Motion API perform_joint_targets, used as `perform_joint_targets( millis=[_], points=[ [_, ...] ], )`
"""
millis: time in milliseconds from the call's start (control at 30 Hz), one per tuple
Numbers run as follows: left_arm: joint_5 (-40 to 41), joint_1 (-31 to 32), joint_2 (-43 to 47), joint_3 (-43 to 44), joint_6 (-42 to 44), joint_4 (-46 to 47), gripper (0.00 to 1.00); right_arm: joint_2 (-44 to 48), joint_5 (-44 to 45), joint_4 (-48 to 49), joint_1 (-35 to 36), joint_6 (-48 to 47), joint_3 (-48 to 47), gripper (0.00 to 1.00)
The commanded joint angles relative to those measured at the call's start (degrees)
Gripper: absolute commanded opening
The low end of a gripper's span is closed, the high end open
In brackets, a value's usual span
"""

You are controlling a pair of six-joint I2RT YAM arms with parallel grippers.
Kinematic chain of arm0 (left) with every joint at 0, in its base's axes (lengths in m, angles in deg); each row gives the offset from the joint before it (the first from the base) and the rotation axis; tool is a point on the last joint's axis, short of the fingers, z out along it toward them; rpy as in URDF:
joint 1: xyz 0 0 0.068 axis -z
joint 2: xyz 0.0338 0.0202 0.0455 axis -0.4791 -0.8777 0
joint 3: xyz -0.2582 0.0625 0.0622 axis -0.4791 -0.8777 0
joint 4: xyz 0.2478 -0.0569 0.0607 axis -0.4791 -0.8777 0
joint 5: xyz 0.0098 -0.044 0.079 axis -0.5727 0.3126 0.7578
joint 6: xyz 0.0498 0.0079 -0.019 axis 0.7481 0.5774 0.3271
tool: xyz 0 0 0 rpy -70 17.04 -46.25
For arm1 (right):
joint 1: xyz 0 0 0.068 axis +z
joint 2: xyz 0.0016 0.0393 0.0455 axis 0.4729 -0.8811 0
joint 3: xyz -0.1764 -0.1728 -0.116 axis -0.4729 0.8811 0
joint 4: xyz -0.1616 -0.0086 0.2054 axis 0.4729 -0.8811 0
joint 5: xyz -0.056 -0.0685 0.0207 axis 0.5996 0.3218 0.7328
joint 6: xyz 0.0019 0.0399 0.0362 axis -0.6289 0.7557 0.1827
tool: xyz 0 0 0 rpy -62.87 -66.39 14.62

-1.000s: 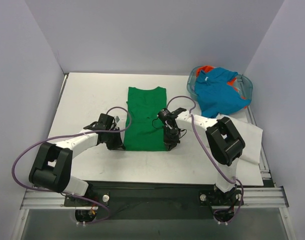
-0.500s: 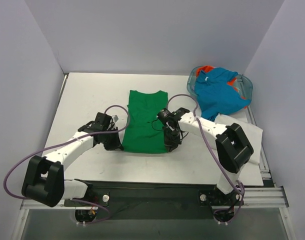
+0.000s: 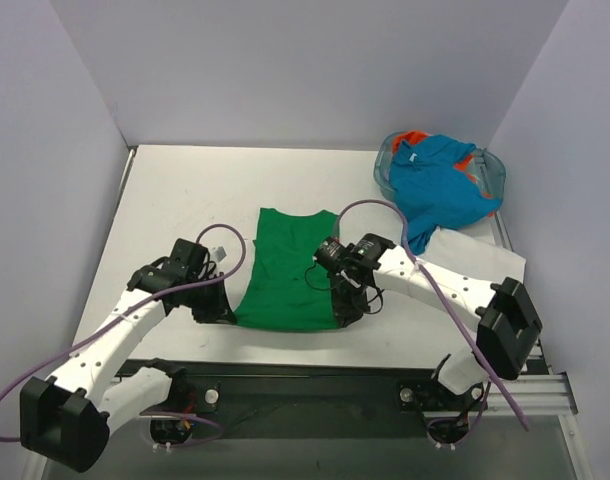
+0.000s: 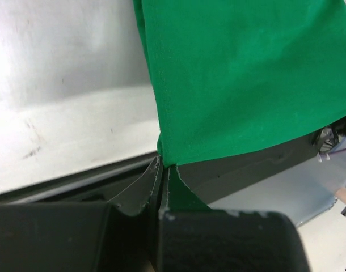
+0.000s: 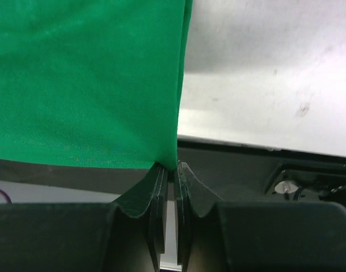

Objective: Fold and stack the t-shirts
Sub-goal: Fold the long partially folded tshirt into a neat square

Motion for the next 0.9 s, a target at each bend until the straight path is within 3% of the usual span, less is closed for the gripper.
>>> perform_joint_targets(
  millis=[0, 333, 667, 867],
  points=[
    [0.8, 0.0, 3.6, 2.6, 0.8, -10.3, 0.00, 4.2, 2.2, -10.7, 1.9, 3.6, 0.9, 0.00],
    [-1.3, 0.3, 12.2, 8.7, -3.5, -19.3, 0.00, 8.9, 3.4, -15.5, 7.5, 10.1, -2.8, 0.00],
    [-1.2, 0.3, 5.8, 14.8, -4.2, -12.2, 0.00, 6.2, 9.6, -18.1, 5.9, 8.9, -10.2, 0.00],
    [-2.1, 0.0, -0.5, 17.8, -4.4, -5.6, 0.00, 2.9, 11.4, -18.0, 0.0, 4.2, -15.8, 0.00]
  ],
)
